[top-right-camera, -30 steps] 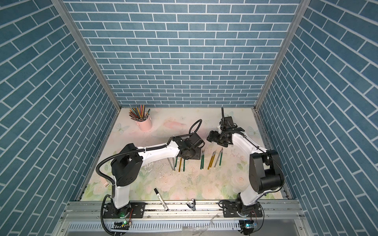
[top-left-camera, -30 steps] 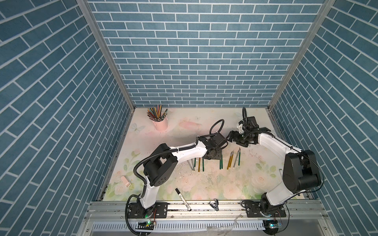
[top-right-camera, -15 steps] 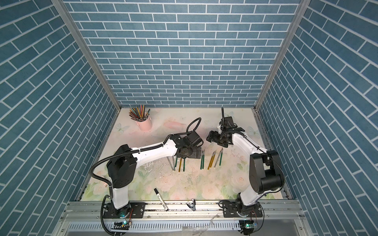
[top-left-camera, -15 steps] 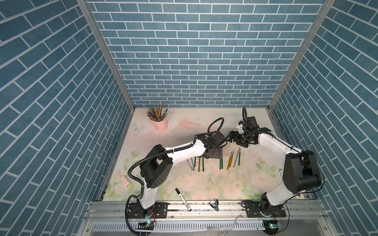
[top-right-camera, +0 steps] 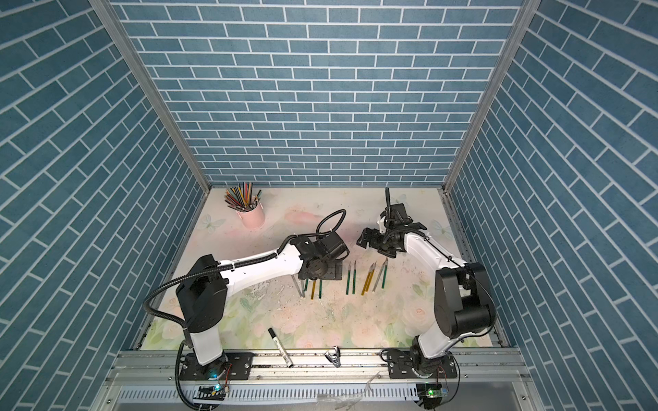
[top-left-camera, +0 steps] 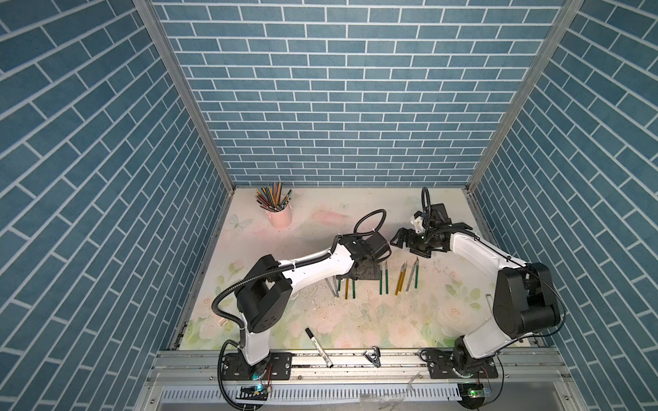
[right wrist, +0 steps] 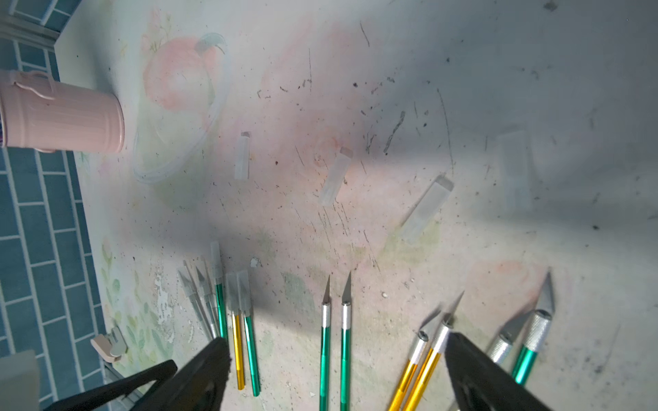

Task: Remove protective caps from carving knives
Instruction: Pick up the carving knife from the center of the board.

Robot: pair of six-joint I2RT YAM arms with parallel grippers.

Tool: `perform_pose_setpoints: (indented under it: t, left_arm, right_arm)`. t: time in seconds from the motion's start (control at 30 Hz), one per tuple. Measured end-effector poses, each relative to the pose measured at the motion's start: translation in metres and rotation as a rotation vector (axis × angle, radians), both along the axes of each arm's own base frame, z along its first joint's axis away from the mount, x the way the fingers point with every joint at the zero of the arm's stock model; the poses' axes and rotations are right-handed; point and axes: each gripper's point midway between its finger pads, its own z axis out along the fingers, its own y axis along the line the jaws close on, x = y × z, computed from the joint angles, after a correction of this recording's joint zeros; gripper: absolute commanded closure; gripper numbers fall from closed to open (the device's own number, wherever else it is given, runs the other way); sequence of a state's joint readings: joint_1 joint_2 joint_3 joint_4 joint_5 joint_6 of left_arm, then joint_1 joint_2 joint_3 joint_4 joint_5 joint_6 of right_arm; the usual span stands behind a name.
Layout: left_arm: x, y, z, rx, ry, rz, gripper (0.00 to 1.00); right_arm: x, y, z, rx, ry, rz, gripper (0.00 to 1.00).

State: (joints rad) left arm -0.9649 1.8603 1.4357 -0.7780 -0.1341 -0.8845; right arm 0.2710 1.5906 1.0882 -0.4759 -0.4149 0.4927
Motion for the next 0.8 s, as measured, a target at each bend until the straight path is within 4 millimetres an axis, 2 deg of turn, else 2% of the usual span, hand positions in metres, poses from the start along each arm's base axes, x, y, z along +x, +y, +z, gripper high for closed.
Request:
perform_pose_setpoints:
  t: [0.27,0.37,0.47,0.7,0.8]
  left_arm:
    - [-0.006,-0.004,-0.009,0.016,0.019,-0.018,0.01]
    - [-0.007,-0.004,-0.013,0.024,0.028,-0.019,0.05]
    - [-0.010,-0.006,-0.017,0.034,0.043,-0.025,0.10]
    - [-0.018,-0.010,-0.034,0.054,0.086,-0.040,0.34]
    - [-0.019,-0.010,-0.037,0.057,0.093,-0.039,0.41]
  right_arm:
    - [-0.008,-0.003,-0.010,-0.011,0.026,-0.003,0.02]
    - [-0.011,-0.005,-0.012,-0.014,0.034,-0.005,0.02]
    - [-0.010,-0.005,-0.009,-0.012,0.024,-0.008,0.02]
    - [-0.011,-0.007,0.001,-0.004,-0.007,-0.012,0.02]
    - [-0.012,-0.008,0.000,-0.004,-0.006,-0.013,0.02]
